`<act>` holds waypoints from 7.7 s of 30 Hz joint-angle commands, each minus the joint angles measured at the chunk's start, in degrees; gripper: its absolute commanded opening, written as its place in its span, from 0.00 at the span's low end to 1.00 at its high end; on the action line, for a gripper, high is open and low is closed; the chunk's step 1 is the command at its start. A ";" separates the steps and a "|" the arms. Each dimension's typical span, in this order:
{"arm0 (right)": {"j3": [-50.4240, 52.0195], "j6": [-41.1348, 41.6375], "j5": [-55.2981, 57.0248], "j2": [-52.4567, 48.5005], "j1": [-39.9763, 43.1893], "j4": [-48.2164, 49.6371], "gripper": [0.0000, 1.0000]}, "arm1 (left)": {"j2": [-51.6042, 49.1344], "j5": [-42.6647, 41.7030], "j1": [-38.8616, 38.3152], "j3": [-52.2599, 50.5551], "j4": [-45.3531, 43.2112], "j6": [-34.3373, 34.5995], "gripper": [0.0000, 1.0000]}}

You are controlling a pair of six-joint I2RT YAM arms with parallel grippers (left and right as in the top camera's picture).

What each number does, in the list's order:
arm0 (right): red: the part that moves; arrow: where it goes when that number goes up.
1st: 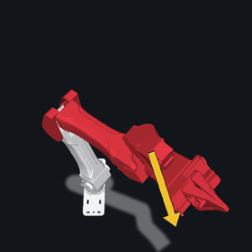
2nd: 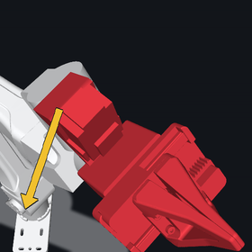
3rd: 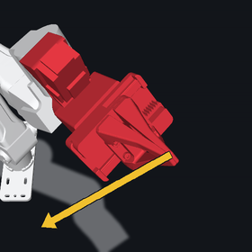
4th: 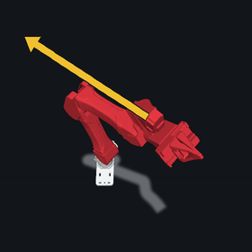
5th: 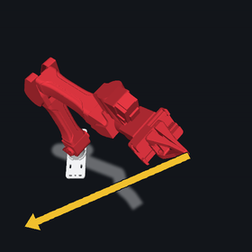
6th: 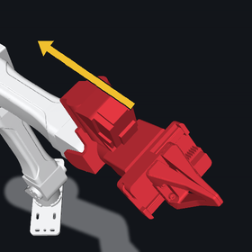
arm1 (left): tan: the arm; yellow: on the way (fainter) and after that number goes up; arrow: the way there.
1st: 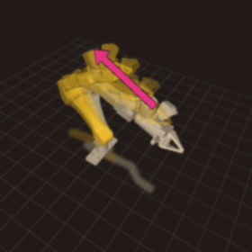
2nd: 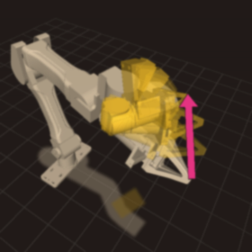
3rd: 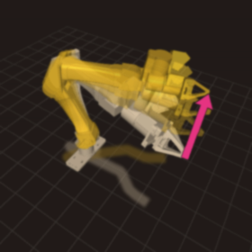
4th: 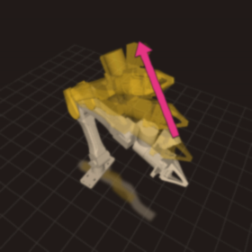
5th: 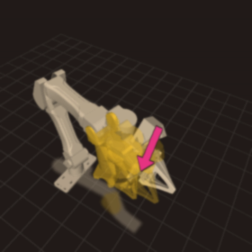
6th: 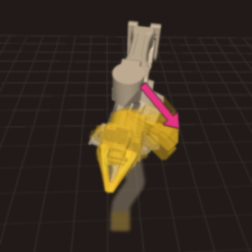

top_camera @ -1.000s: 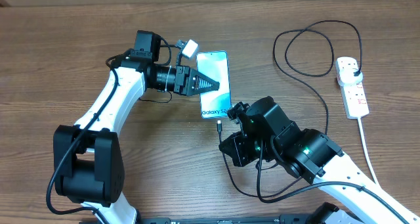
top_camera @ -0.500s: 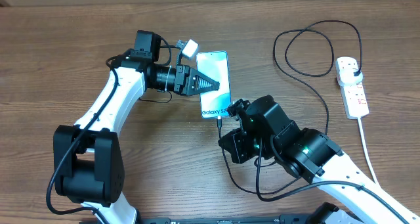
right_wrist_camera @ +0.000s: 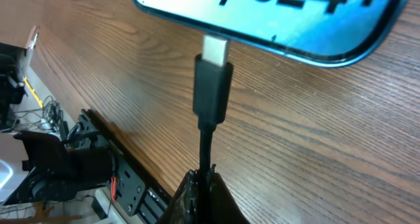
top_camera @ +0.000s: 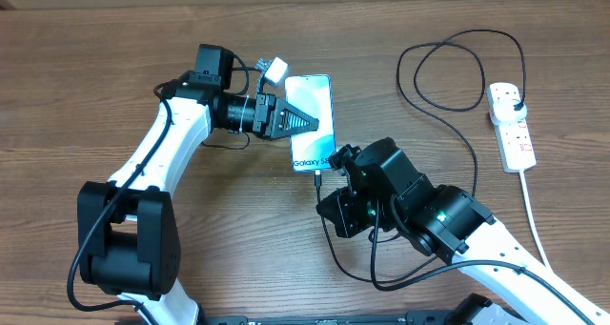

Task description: Plug charger to phone and switch on socket

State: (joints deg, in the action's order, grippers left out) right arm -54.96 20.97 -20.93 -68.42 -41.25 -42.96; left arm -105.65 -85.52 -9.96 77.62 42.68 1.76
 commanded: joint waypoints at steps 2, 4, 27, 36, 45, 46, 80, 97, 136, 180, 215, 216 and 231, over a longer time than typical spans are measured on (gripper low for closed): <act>-1.03 0.00 -1.22 -0.07 0.13 0.22 0.04 | 0.76 -2.38 -0.20 1.16 0.15 1.03 0.04; -1.03 0.02 -1.22 -0.07 0.13 0.20 0.04 | 0.76 -2.38 -0.20 1.16 0.15 1.05 0.04; -1.03 -2.19 -0.94 -0.07 0.13 1.31 0.04 | 0.76 -0.68 -0.31 1.16 0.59 4.70 0.04; -1.03 -3.28 2.56 -0.07 0.13 1.29 0.04 | 0.76 0.44 -0.39 1.16 0.63 4.68 0.04; -1.03 -4.57 4.39 -0.57 0.13 1.31 0.04 | 0.76 0.52 -1.25 1.16 0.59 4.68 0.04; -1.03 -4.57 4.39 -1.07 0.13 1.33 0.04 | 0.76 0.61 -1.38 1.16 0.59 4.68 0.04; -4.17 -6.47 6.14 -2.62 0.13 2.73 0.04 | 0.76 5.01 -1.38 1.16 0.59 0.76 0.04; -4.15 0.09 5.90 -2.62 0.02 -7.13 0.24 | 0.76 4.98 -1.38 1.16 0.59 0.76 0.04; -4.13 15.30 32.41 -7.48 -15.06 -1.25 0.33 | 0.76 4.98 -1.38 1.16 0.59 0.81 0.04; -10.03 2.93 22.08 -34.64 -8.41 2.19 0.42 | 0.76 5.33 15.67 1.18 0.37 7.02 0.04; -14.45 10.32 17.29 -45.79 -5.53 -0.87 0.37 | 0.76 6.43 15.74 1.18 2.25 7.28 0.04; -14.49 10.32 17.09 -46.36 -5.53 -0.74 0.33 | 0.76 6.43 15.74 1.18 2.62 7.26 0.04; -16.00 7.37 14.84 -40.79 -5.55 -4.72 0.04 | 0.76 6.43 15.74 1.18 3.67 7.23 0.04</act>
State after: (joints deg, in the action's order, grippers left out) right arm -70.91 29.78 -5.02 -111.92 -46.81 -45.60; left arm -105.65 -77.30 6.00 77.62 46.30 8.91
